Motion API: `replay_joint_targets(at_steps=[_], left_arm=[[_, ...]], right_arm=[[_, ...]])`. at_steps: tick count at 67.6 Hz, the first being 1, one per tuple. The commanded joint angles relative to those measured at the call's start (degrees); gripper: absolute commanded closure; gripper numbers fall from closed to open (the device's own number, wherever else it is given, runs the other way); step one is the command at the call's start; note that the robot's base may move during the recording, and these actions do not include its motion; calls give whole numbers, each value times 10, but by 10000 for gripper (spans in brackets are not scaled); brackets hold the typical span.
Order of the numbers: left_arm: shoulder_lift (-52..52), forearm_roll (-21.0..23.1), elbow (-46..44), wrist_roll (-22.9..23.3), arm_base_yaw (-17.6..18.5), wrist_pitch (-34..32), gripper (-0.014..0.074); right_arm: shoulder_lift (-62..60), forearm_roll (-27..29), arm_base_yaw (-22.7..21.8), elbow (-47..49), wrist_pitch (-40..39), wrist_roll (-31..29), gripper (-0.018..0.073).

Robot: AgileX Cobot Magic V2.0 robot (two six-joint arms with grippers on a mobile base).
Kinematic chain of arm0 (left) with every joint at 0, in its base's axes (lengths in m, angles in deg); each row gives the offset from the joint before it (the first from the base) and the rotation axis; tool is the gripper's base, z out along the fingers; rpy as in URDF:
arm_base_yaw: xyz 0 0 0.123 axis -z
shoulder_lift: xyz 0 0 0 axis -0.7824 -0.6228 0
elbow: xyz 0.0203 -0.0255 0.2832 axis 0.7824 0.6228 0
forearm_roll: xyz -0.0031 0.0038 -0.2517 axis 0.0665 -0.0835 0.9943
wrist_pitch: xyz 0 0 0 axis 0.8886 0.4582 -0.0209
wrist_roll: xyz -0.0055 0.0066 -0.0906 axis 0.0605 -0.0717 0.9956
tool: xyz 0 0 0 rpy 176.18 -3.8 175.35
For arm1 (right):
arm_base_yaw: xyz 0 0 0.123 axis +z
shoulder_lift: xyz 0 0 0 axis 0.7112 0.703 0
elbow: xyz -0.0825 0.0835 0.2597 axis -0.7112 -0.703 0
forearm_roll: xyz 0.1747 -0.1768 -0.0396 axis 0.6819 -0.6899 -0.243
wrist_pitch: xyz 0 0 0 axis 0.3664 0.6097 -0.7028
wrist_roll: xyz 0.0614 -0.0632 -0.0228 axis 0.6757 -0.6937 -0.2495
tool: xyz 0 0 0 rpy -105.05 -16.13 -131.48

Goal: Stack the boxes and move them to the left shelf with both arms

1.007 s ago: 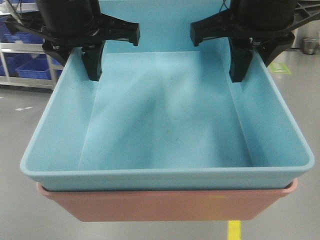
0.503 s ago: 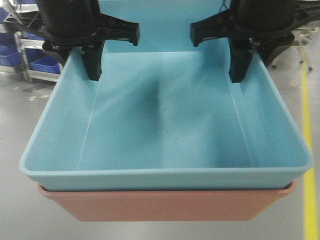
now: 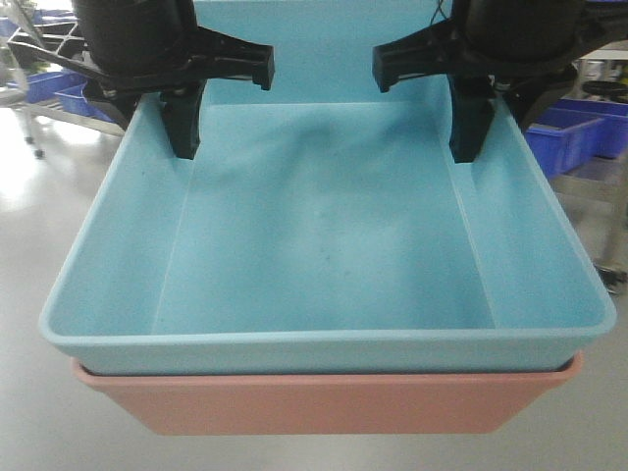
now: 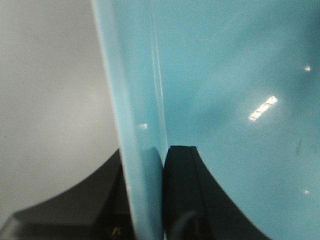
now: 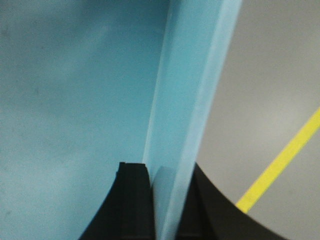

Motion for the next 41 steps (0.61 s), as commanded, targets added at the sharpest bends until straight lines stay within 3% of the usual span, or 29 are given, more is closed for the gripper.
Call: replay_joint_targets(at_steps=[1,41], left_arm=[[28,23,-33,-3,29,-137,599],[28,26,-33,-3,29,-137,599]], right_arm=[[-24,39,20,28,-155,-10,503],[-24,39,20,28,-154,-10,503]])
